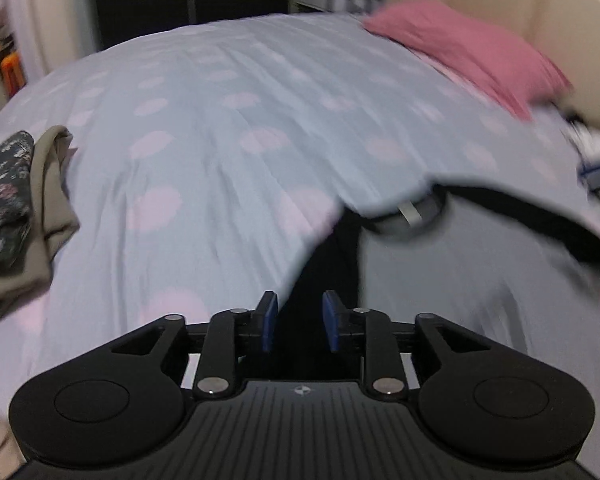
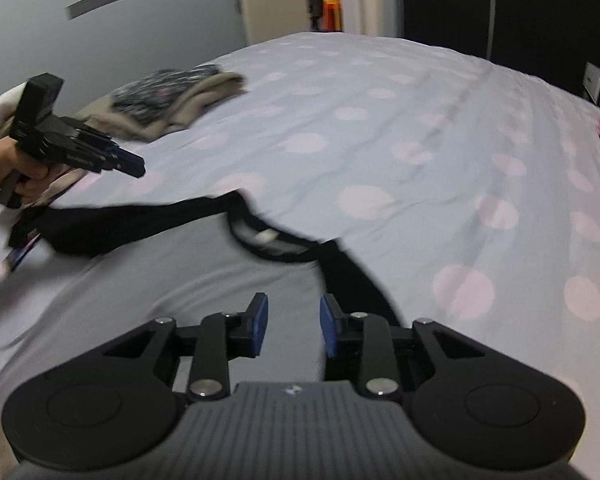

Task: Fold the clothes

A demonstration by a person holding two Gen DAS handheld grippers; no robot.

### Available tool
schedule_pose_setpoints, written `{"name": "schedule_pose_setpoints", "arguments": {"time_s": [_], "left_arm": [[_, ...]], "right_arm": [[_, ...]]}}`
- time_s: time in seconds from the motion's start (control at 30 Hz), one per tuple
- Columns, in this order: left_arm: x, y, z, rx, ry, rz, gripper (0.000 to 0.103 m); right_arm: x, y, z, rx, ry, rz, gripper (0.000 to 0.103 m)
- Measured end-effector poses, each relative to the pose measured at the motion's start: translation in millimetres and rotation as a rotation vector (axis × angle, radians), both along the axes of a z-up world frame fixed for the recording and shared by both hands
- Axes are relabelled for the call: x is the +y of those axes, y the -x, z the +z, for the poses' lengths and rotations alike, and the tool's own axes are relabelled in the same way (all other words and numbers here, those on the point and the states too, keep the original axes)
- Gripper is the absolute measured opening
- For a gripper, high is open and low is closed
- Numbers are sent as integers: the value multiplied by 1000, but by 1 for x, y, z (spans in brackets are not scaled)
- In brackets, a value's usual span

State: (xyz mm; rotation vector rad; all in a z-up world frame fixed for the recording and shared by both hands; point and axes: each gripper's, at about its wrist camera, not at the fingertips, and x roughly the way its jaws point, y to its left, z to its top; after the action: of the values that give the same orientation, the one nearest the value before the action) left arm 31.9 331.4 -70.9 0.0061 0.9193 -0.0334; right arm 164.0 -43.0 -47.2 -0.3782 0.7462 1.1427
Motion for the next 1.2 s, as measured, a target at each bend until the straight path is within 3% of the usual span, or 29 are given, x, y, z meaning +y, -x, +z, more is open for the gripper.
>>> {"name": "schedule_pose_setpoints", "arguments": {"time_s": [0.1,0.2,0.3,0.43,0.57,0.73,0.9,1.2], "left_arm": [[-29,54,3,16,62,-36,45],[-52,106,-2,70,198,-27,46],[-75,151,-14,147,311,-1,46],[-112,200,-33,211,292,-22,46],[-135,233,-51,203,197,-8,46],[-135,251,-78,223,248,115,46],[-140,261,-79,192,248,99,46],[-148,270,-88,248,284,101,45]], "right_arm": [[-36,47,16,12,7,-8,37],[-73,89,21,41,52,-23,44],[-107,125,8,137,127,-85,47],[-130,174,-23,221,251,-109,47],[-147,212,-61,299,358,-121,45],[-160,220,-97,412,416,-183,43],[-167,218,-122,485,413,-224,38],[-161,224,-123,451,427,-179,35]]}}
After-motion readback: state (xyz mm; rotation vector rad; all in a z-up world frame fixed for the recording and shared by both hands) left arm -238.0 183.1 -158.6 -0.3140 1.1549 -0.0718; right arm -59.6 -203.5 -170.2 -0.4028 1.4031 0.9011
